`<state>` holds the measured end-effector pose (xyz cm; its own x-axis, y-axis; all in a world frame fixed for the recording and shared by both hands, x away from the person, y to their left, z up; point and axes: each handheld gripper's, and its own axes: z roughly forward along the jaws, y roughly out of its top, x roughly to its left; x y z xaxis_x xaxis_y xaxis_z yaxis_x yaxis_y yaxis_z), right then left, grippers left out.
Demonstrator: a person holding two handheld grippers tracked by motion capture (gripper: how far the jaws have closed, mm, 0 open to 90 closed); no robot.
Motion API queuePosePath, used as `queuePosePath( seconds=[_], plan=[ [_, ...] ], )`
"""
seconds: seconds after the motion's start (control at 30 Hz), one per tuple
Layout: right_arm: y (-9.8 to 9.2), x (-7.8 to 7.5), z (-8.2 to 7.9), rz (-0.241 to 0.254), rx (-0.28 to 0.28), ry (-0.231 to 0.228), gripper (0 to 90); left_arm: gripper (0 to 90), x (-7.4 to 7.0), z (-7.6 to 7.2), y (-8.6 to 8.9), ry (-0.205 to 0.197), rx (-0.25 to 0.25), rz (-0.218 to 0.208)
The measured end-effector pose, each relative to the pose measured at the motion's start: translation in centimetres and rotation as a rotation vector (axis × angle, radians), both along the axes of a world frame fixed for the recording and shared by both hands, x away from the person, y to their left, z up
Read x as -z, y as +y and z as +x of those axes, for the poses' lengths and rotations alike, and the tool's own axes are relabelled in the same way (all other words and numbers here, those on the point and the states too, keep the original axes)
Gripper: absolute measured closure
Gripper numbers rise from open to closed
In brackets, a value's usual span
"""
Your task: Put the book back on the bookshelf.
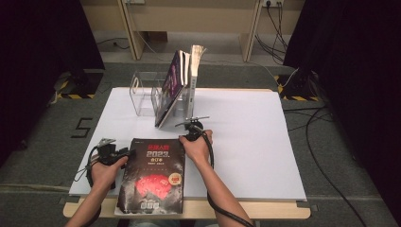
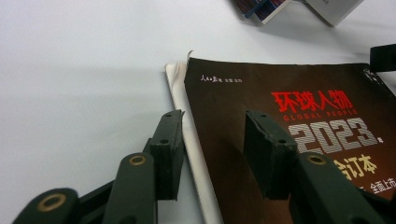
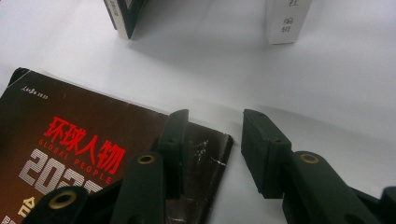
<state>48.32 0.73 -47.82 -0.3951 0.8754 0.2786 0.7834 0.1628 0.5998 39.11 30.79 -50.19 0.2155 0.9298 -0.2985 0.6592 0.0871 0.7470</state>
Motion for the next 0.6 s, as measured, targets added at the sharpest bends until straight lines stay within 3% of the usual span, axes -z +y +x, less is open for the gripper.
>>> queuePosePath(
  seconds=[0.6],
  plan=[
    [0.18,0.31,0.17,0.009,-0.003,0.006,61.9,58.3,-0.01,0.00,0.00,0.003,-0.001,0.001]
  ],
)
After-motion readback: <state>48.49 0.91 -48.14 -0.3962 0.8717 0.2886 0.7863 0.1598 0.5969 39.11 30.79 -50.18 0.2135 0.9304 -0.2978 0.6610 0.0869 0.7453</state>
